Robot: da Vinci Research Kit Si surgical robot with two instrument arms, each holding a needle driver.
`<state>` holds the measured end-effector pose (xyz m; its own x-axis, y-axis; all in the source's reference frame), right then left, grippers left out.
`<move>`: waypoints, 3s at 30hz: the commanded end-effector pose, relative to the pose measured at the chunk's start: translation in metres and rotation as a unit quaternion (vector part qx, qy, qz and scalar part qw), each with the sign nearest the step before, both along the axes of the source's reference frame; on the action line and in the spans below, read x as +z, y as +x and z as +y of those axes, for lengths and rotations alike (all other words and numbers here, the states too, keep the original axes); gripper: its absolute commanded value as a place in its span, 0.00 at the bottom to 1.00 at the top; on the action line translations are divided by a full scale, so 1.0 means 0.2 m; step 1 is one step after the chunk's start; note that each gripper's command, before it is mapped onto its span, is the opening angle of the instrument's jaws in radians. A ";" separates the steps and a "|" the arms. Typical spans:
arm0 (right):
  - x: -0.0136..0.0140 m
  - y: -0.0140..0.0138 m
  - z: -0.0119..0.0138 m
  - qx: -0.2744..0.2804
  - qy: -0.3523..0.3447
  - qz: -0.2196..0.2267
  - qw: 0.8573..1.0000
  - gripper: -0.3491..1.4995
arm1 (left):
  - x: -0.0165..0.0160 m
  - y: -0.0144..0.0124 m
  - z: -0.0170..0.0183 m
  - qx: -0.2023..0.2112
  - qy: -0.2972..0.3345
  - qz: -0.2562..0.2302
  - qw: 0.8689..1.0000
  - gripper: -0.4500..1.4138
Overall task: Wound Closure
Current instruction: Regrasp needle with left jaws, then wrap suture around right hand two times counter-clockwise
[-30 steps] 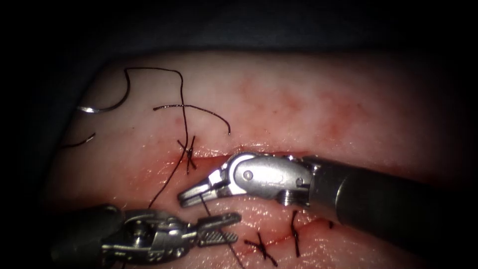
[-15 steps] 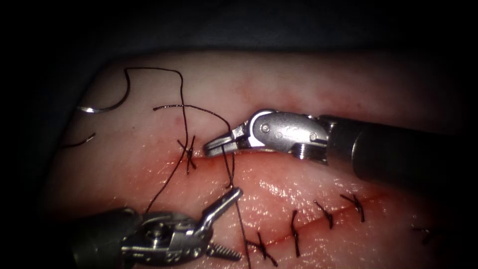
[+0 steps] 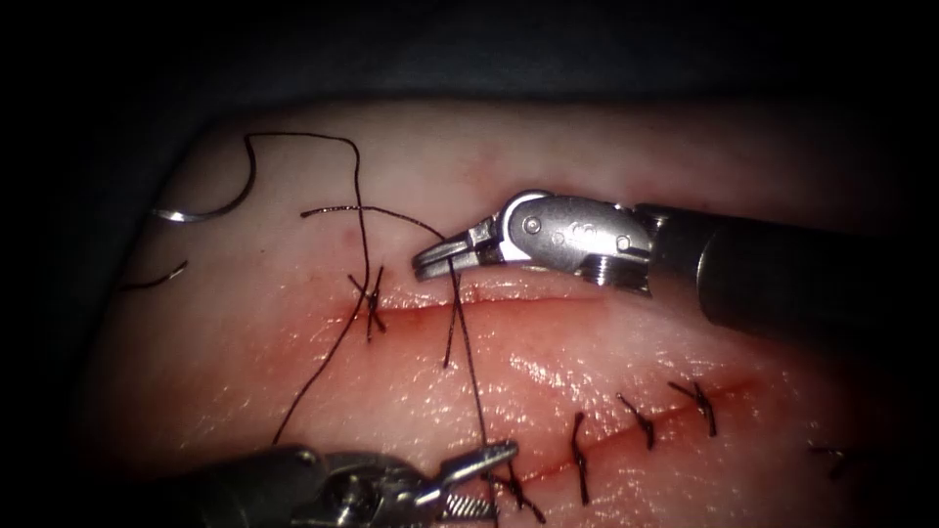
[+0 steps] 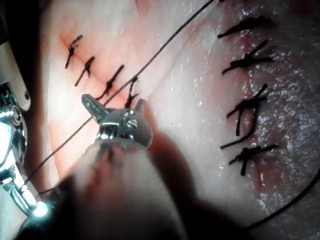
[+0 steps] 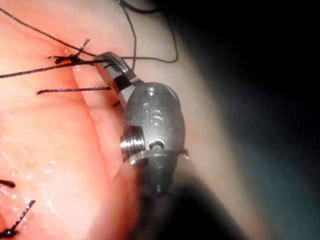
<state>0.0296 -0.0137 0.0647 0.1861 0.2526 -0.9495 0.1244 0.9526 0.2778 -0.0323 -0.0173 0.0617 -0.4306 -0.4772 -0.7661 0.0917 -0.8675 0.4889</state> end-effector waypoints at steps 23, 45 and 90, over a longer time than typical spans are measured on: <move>0.003 0.005 0.004 0.002 -0.002 -0.001 1.000 0.00 | -0.011 -0.005 -0.014 0.054 -0.040 -0.029 0.997 0.29; -0.024 -0.009 -0.017 0.011 0.025 0.025 0.999 0.26 | -0.029 0.065 0.016 -0.050 -0.005 -0.026 0.998 0.00; -0.012 0.015 -0.006 0.058 0.117 0.166 0.978 0.00 | 0.000 0.075 0.050 -0.046 -0.026 -0.067 0.996 0.00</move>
